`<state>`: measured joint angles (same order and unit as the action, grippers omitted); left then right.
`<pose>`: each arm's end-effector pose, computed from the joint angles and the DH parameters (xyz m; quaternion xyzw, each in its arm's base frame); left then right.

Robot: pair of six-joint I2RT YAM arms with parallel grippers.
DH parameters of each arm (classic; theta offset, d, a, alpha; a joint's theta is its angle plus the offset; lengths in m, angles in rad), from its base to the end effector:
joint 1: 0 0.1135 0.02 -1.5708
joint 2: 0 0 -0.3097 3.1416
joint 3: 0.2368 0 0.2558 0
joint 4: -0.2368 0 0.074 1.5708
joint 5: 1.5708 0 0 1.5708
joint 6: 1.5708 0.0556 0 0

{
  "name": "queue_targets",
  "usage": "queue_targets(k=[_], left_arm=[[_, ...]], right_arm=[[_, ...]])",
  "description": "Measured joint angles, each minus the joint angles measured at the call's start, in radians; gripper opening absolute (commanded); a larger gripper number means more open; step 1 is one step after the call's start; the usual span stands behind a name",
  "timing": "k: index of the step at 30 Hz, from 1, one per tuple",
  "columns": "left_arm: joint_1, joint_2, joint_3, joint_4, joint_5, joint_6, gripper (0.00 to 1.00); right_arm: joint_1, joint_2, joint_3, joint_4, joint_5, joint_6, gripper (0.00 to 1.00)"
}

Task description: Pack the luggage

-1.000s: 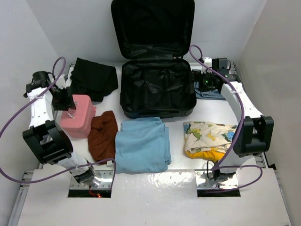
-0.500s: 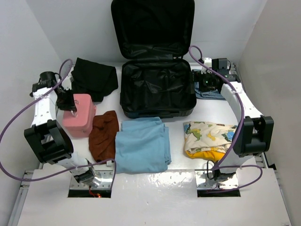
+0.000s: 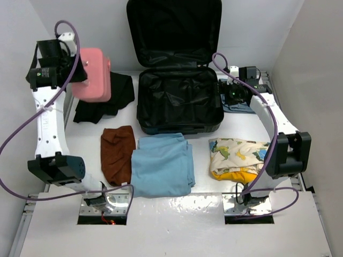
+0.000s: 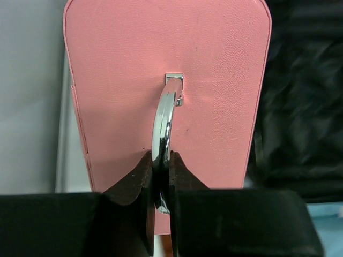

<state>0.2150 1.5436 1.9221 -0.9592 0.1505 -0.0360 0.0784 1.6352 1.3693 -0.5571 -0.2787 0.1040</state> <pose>0.3225 0.0619 0.5000 -0.0744 0.8750 -0.0235 0.4777 0.3799 0.0452 0.3217 -0.0389 0.9225 0.1617 0.3484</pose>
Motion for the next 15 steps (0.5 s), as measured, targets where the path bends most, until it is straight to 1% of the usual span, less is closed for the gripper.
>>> queue_targets(k=[3,9,15], left_arm=[[-0.085,-0.014,0.018,0.051,-0.032,-0.086,0.0],[-0.239,0.019,0.019,0.072,-0.05,-0.281,0.0],[-0.411,0.184,0.132,0.129,-0.042,-0.406,0.0]], right_arm=[[0.004,0.0,0.0,-0.001,0.008,0.0,0.97],[0.005,0.0,0.0,-0.006,0.02,-0.006,0.97],[0.005,0.0,0.0,-0.01,0.042,-0.018,0.97]])
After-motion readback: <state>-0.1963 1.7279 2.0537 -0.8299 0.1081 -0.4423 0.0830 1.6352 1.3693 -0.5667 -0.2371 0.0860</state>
